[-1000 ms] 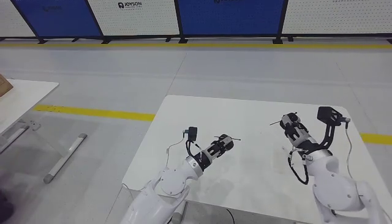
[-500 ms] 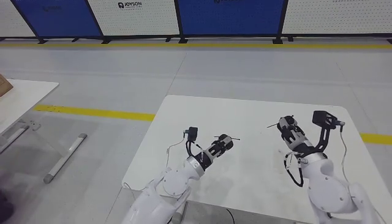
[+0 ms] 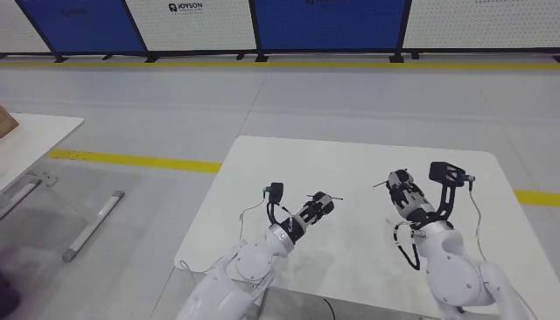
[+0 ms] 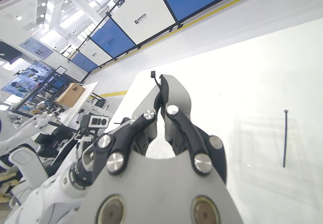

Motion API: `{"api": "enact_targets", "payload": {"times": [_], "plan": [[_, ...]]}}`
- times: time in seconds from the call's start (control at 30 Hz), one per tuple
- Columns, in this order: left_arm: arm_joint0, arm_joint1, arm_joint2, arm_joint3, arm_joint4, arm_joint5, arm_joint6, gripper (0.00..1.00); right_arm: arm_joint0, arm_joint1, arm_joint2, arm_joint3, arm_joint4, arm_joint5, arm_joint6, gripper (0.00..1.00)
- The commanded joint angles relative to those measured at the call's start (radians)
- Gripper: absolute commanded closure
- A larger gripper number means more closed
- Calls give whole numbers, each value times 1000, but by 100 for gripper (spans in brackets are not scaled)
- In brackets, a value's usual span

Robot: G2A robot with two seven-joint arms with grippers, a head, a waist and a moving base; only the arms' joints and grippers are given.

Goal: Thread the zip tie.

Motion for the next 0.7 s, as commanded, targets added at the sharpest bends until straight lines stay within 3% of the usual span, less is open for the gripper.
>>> {"api": "enact_targets", "payload": {"times": [0.0, 0.1, 0.3, 0.67], "plan": [[0, 0, 0, 0, 0, 0, 0, 100, -1, 0, 0, 3, -4, -4, -7, 100], [0, 0, 0, 0, 0, 0, 0, 100, 1, -4, -25, 29, -46, 5, -36, 100], [0, 0, 0, 0, 0, 0, 0, 100, 55, -15, -79, 99, -24, -13, 19, 100], [0, 0, 0, 0, 0, 0, 0, 100, 77, -18, -77, 119, 9, -29, 48, 100]]}}
